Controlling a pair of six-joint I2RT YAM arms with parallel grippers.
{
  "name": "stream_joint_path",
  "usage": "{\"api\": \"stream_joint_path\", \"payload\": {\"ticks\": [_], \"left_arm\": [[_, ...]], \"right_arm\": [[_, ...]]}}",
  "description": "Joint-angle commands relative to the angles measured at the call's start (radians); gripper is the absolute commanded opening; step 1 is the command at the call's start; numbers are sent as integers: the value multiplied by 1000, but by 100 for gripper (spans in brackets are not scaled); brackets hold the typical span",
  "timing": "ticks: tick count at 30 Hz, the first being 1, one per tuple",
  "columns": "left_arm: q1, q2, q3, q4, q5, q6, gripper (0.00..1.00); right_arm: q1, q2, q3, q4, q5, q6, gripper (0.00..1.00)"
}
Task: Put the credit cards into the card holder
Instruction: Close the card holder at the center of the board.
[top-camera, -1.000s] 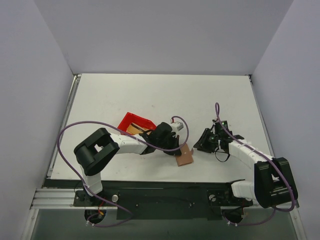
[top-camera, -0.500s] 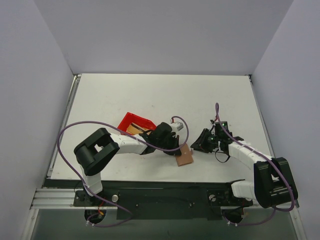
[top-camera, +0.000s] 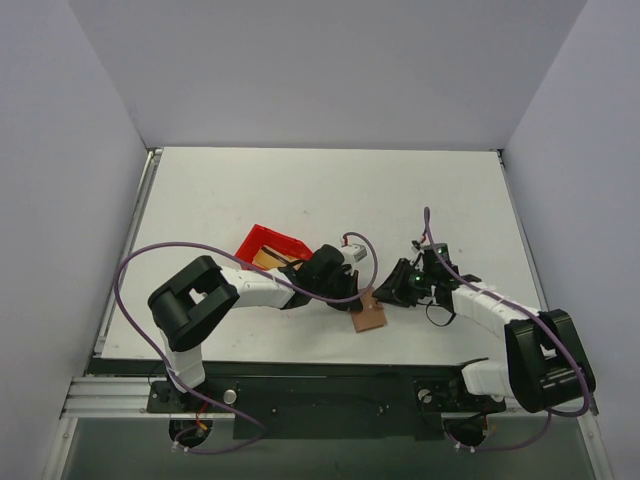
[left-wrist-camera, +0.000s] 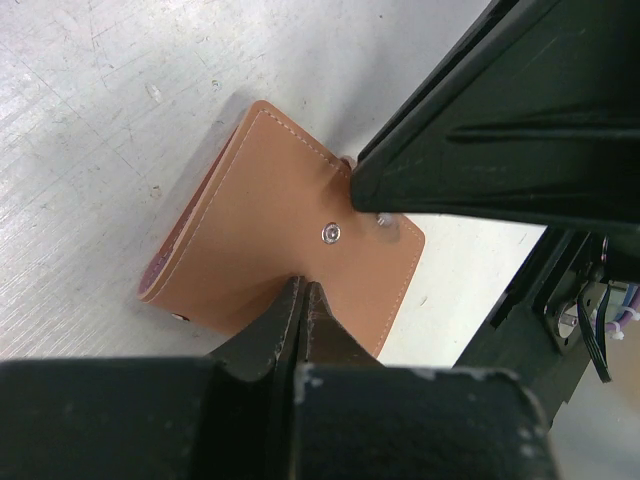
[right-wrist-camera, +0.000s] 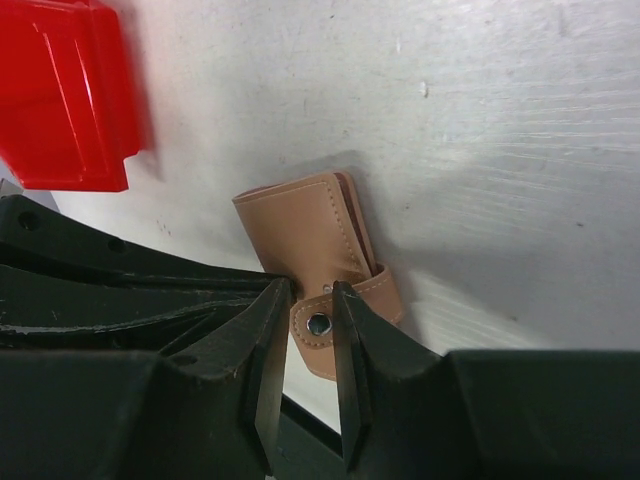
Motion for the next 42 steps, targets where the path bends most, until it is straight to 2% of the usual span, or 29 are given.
{"api": "stream_joint_path", "payload": {"ticks": [1, 10, 20, 27, 31, 37, 42], "left_arm": [[-5, 11, 1, -1, 4, 11, 0], [-5, 2, -13, -1, -8, 5, 0], [-4, -23, -32, 4, -39, -4, 0], [-2, -14, -29, 8, -29, -10, 0], [-2, -9, -21, 5, -29, -7, 0], [-2, -6, -19, 2, -26, -7, 0], [-2, -10, -22, 5, -32, -10, 0]], "right_arm": [[39, 23, -4, 49, -32, 35, 20], [68, 63, -2, 55, -36, 29, 20], [39, -70, 141, -147, 2, -128, 24], [27, -113, 130, -258, 125, -152, 22], [28, -130, 105, -288, 228, -135, 17], [27, -98, 102, -282, 182, -162, 13], [27, -43, 99, -224, 54, -160, 13]]}}
